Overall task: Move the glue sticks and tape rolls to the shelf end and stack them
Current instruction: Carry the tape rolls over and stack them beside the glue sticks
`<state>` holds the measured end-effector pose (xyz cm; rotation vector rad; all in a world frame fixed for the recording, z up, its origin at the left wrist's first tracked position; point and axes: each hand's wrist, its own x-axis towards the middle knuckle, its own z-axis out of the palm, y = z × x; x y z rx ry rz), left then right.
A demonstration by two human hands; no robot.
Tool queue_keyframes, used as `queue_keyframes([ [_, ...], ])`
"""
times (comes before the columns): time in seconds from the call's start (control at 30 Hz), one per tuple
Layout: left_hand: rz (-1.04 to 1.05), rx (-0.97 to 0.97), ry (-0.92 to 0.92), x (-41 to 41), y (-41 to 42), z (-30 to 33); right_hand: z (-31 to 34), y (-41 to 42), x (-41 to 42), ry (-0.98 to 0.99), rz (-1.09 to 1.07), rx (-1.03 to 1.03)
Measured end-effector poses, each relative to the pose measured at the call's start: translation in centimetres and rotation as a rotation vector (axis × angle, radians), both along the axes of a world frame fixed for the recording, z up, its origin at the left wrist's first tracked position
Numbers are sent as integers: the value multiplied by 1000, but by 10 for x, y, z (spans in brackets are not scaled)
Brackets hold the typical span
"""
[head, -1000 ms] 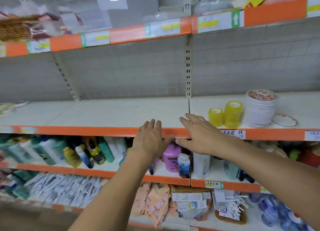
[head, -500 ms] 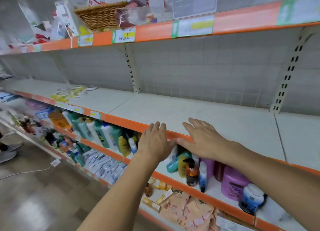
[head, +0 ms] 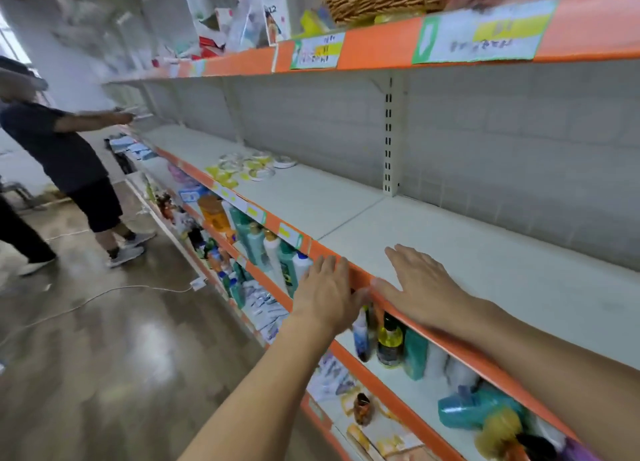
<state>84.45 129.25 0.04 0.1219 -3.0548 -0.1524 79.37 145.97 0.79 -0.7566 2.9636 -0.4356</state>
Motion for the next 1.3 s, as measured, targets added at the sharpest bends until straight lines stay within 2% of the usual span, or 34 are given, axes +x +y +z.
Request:
queue_keyframes([
  [0.3,62,21,20,-70,-121,-1,-10,-122,-78,19,70,35],
  [0.67,34,-8,4,-150,-296,12,-7,-296,-159,35,10,-24],
  [0.97,-12,25,26,-203,-377,-6,-15,-381,-223,8,-76,-93],
  [1.13,0,25,29,-255,-422,-13,-37,-428,-276,-50,-149,-149],
  [1.3,12,44,9,-310,-461,-20,-48,-469,-325,-9,-204,-186],
])
